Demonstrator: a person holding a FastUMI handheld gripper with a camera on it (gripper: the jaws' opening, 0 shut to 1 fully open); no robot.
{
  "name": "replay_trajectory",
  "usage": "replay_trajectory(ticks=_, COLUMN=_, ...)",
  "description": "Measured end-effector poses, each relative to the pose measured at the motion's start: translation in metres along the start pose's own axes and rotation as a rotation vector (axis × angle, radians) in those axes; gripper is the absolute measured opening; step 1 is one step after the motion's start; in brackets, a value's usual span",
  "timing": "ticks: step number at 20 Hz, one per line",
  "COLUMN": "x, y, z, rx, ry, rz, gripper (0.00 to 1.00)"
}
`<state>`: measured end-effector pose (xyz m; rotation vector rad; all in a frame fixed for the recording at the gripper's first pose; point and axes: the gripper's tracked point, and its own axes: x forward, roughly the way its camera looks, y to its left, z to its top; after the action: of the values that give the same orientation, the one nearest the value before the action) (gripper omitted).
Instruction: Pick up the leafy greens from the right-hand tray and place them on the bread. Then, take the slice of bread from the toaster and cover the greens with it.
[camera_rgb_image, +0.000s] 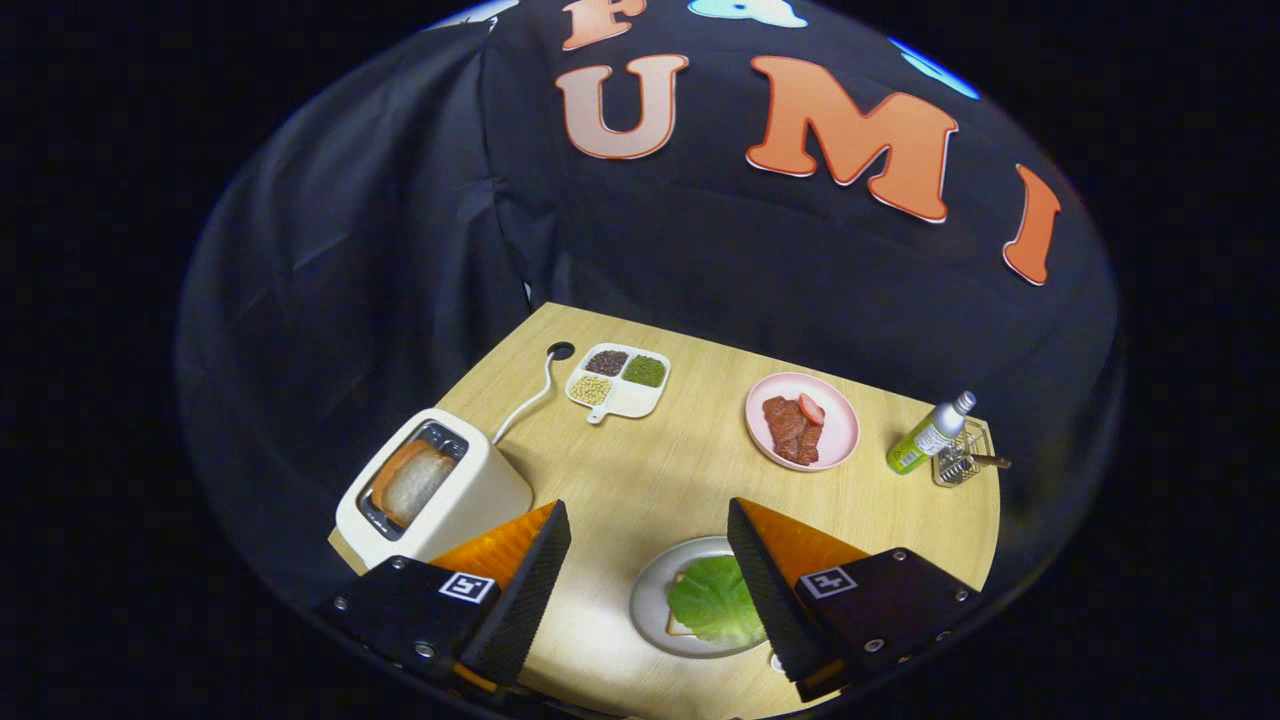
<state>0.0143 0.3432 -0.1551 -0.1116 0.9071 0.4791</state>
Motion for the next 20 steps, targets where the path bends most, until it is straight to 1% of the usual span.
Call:
replay_trajectory(ticks=2, x=0.004, y=0.033, z=0.007, rx=-0.006, ry=0.044, rz=0.024, gripper=0.95)
replay_trajectory(ticks=4, x=0.011, y=0.069, z=0.012, rx=0.002, ry=0.077, rz=0.067, gripper=0.95)
replay_trajectory(ticks=9, x=0.028, y=0.140, z=0.014, rx=-0.034, ry=0.172, rz=0.117, gripper=0.94)
replay_trajectory(ticks=11, x=0.036, y=0.163, z=0.005, rx=-0.051, ry=0.231, rz=0.130, gripper=0.93)
replay_trajectory(ticks=14, x=0.049, y=0.179, z=-0.011, rx=-0.065, ry=0.321, rz=0.105, gripper=0.91)
replay_trajectory(ticks=16, x=0.058, y=0.181, z=-0.019, rx=-0.061, ry=0.373, rz=0.082, gripper=0.87)
replay_trajectory(ticks=17, x=0.063, y=0.183, z=-0.022, rx=-0.054, ry=0.392, rz=0.075, gripper=0.81)
replay_trajectory(ticks=18, x=0.066, y=0.185, z=-0.026, rx=-0.041, ry=0.413, rz=0.064, gripper=0.78)
replay_trajectory(ticks=19, x=0.071, y=0.186, z=-0.028, rx=-0.028, ry=0.424, rz=0.056, gripper=0.67)
replay_trajectory(ticks=20, x=0.074, y=0.187, z=-0.031, rx=-0.020, ry=0.441, rz=0.045, gripper=0.59)
